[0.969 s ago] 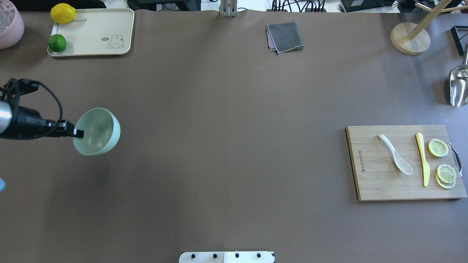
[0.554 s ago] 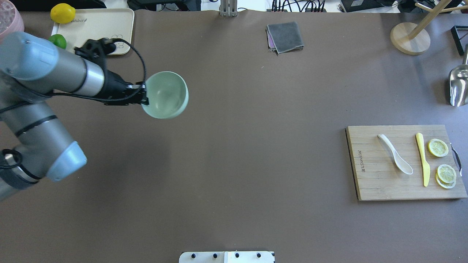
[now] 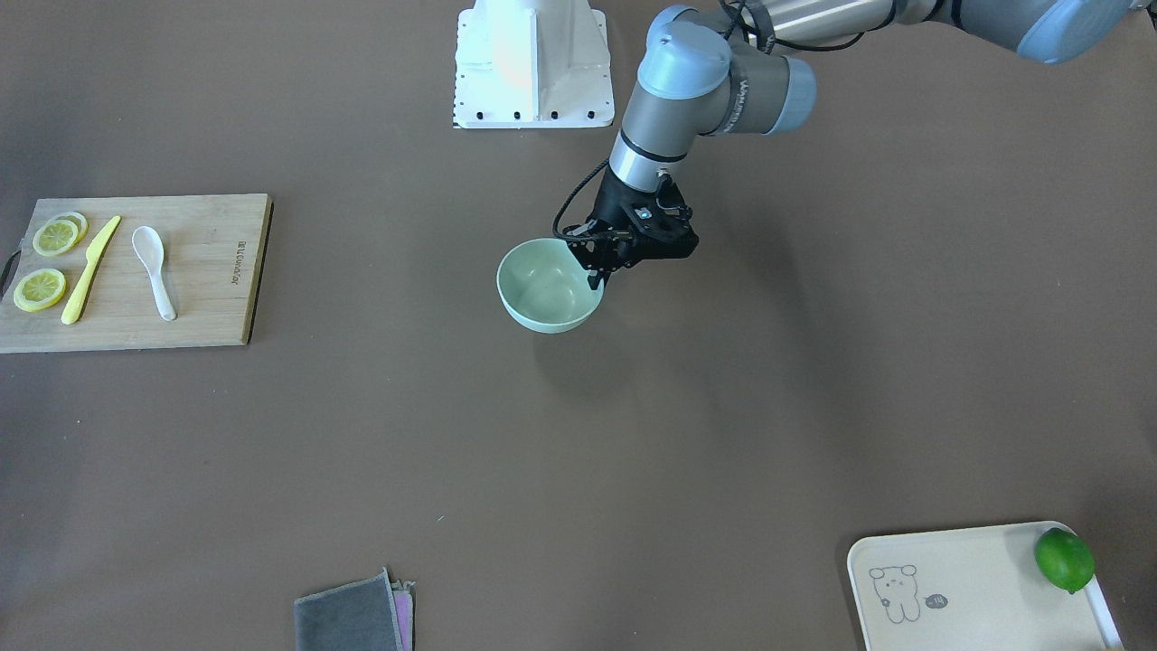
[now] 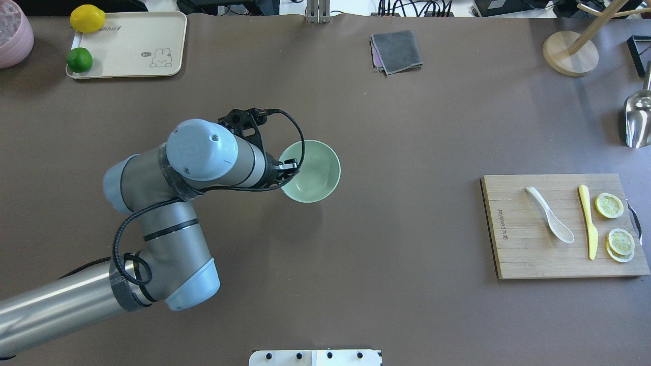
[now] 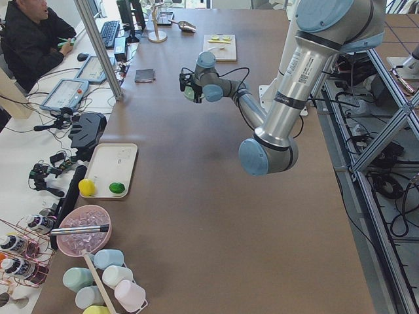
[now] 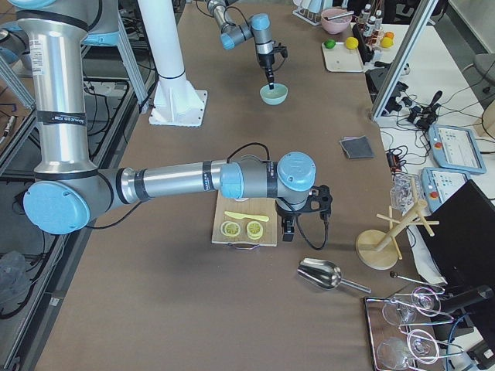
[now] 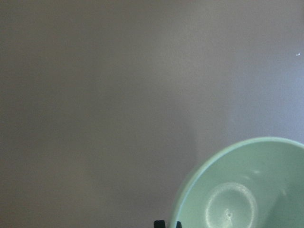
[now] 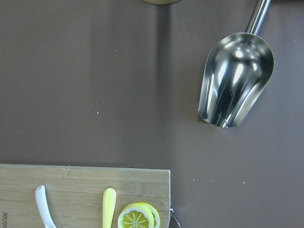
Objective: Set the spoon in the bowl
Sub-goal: 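Slide the pale green bowl with the left gripper toward the table center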
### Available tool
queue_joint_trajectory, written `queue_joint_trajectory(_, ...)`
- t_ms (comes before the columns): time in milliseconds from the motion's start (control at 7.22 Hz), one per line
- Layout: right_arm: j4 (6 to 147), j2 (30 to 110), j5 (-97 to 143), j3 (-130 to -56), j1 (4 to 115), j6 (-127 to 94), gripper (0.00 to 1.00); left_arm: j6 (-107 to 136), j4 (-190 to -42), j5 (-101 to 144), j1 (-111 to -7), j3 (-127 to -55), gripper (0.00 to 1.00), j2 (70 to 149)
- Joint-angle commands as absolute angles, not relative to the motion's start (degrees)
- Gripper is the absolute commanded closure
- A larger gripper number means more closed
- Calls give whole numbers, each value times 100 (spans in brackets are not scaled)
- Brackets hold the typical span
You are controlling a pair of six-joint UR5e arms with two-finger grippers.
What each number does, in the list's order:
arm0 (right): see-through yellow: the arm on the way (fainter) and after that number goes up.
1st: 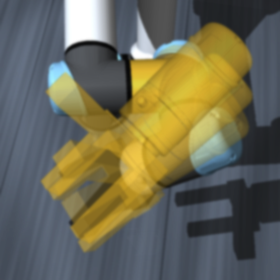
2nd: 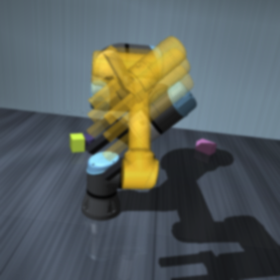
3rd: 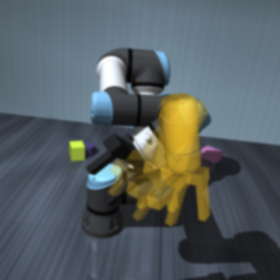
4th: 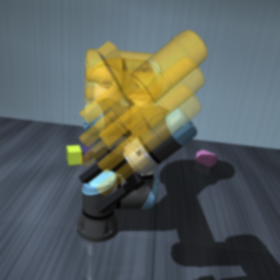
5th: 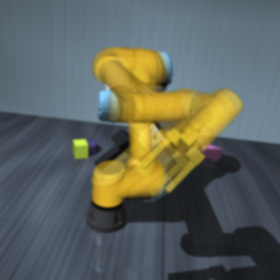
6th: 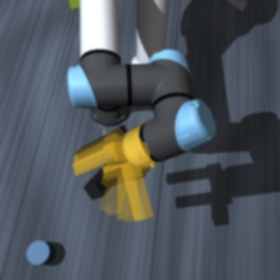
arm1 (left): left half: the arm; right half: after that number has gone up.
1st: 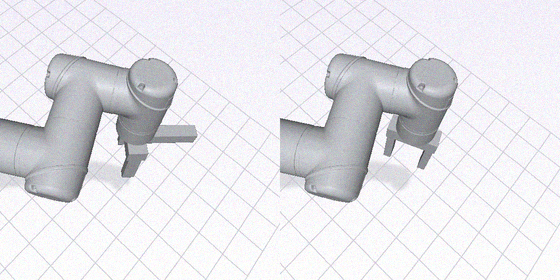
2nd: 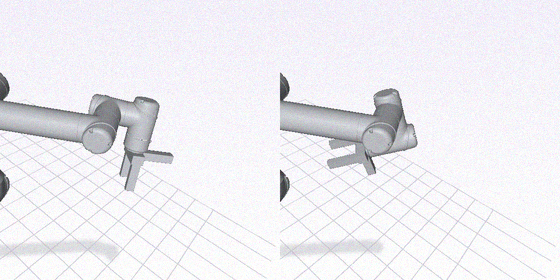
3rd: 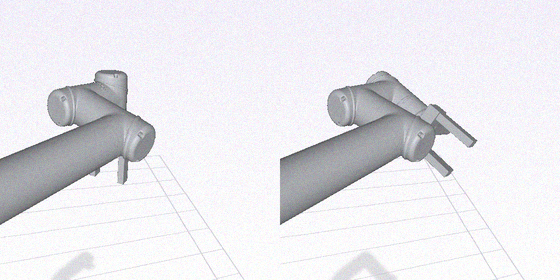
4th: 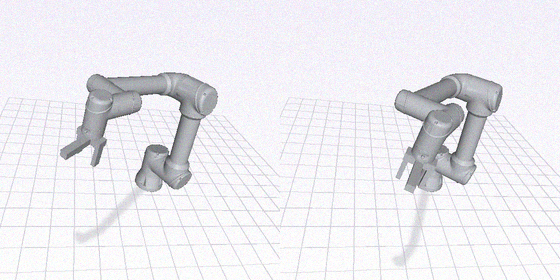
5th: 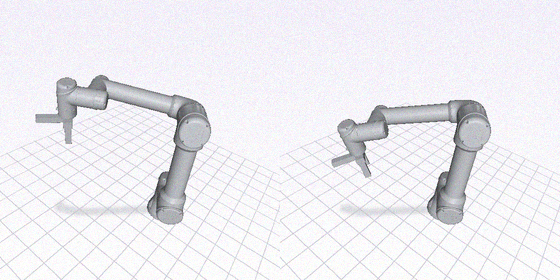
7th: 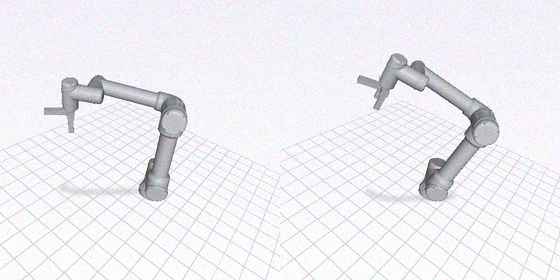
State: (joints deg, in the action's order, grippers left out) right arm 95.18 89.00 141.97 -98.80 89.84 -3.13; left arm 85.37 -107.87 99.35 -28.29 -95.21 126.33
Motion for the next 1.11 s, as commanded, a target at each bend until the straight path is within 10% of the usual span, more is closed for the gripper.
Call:
queue_joint_trajectory(0,9519,8895,14194,-9888,8947,-325,0,8640,-10775,9747,-2663,-9316,100,12788)
queue_joint_trajectory(138,9519,8895,14194,-9888,8947,-325,0,8622,-10775,9756,-2663,-9316,100,12753)
queue_joint_trajectory(415,9519,8877,14194,-9888,8947,-316,0,8596,-10775,9712,-2663,-9308,30,12727)
queue_joint_trajectory(969,9510,8912,14494,-10350,8616,-726,0,7984,-10706,10095,-3231,-10200,3,12386)
